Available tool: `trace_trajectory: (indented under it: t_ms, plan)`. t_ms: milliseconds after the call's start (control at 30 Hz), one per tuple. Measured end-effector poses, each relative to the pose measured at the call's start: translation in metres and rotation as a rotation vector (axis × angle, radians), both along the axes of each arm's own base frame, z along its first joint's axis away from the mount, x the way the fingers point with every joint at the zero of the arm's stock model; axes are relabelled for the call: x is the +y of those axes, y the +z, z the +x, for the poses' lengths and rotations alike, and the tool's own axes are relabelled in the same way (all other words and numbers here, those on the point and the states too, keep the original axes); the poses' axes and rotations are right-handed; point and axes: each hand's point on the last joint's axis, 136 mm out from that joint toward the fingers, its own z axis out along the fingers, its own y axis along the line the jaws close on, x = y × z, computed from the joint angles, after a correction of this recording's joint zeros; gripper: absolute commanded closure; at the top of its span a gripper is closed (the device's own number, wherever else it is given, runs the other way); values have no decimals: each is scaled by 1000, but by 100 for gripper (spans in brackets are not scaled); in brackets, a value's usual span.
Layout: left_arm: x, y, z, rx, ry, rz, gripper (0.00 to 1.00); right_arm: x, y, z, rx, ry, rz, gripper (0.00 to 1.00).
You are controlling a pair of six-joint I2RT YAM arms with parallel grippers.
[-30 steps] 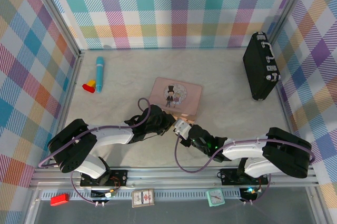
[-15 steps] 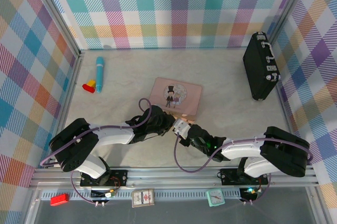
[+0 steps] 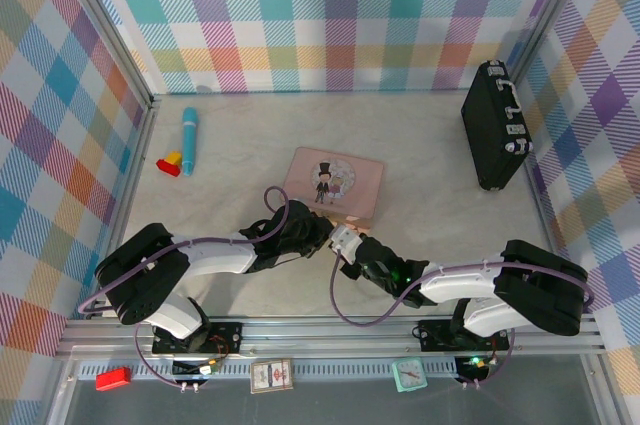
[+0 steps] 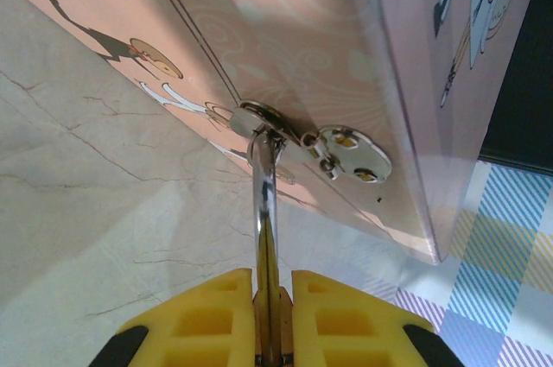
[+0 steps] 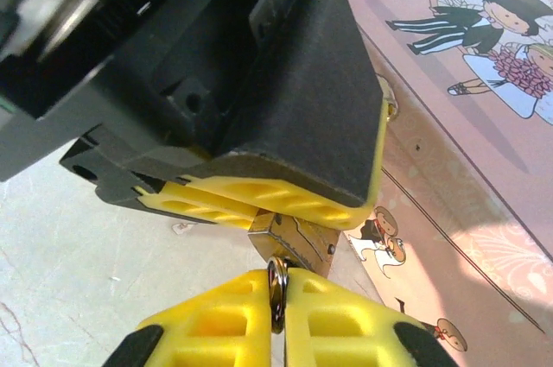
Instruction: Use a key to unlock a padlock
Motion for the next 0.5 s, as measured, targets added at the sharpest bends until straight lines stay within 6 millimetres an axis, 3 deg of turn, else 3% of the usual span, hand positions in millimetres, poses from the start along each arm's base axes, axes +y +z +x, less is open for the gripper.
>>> trace_trajectory:
  t_ms: [500]
  plan:
    - [2,4,6,-23,28,3,100,-1,4,8,376,-158,363,100]
